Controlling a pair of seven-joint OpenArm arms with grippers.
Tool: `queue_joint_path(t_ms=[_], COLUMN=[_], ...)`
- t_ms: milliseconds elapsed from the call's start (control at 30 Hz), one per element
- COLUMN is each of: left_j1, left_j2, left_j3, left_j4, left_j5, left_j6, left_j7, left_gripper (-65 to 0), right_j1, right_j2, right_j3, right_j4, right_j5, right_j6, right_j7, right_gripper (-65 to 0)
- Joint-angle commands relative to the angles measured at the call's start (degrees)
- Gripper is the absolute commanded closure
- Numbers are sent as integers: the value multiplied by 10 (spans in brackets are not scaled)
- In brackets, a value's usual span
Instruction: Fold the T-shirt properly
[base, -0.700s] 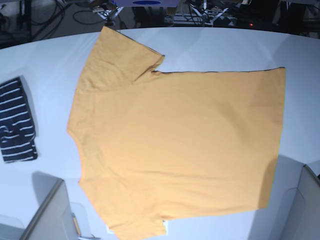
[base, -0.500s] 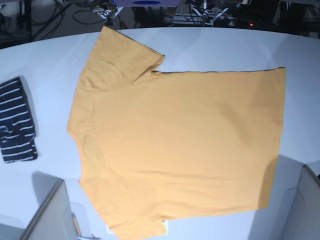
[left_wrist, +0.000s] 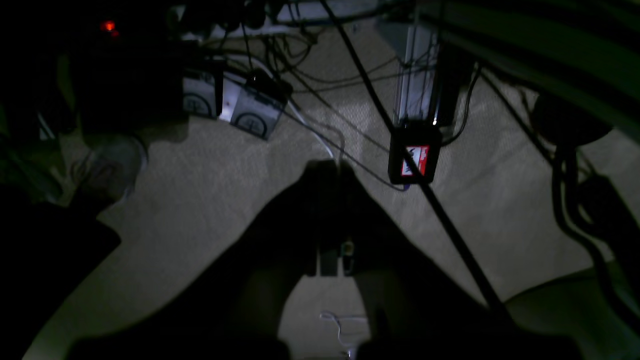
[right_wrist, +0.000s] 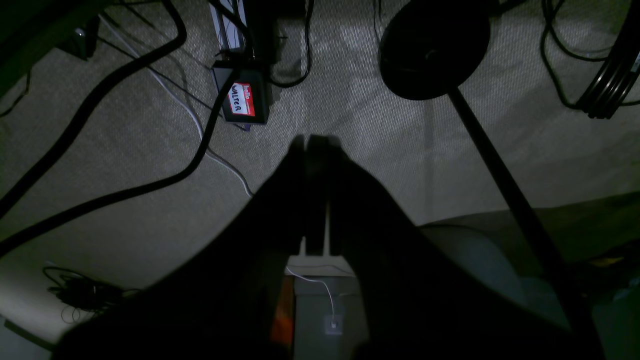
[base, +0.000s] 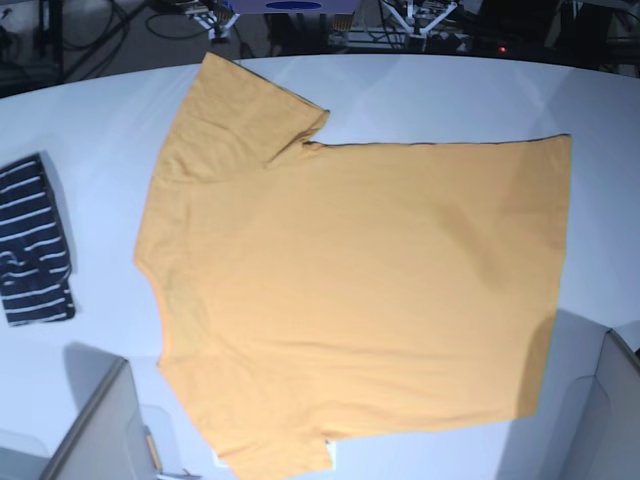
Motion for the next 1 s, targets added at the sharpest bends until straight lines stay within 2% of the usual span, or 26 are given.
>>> queue_joint_path(t_ms=[0,400,633,800,967], left_j1=[1,14,89,140,191], left_j2=[-1,-1,-6,-15,-30], left_j3=[1,2,3,3,0], left_j4=[1,3,86,138,195], left_j5=[0,5,6,6,3], left_j6=[3,3,2,-10,-18], left_j7=[0,-1,-41,-48,-91], left_gripper=[0,0,0,0,0], right_j1=[-2,-19,-79,-120,-180], right_j2=[3,3,4,16,16], right_j3=[1,1,1,4,5], right_j4=[1,2,65,107,184], right_j5=[-1,-1,-1,1,1], right_j6=[1,1,1,1,1], right_j7=[-1,0,25,29,29], right_gripper=[0,0,0,0,0])
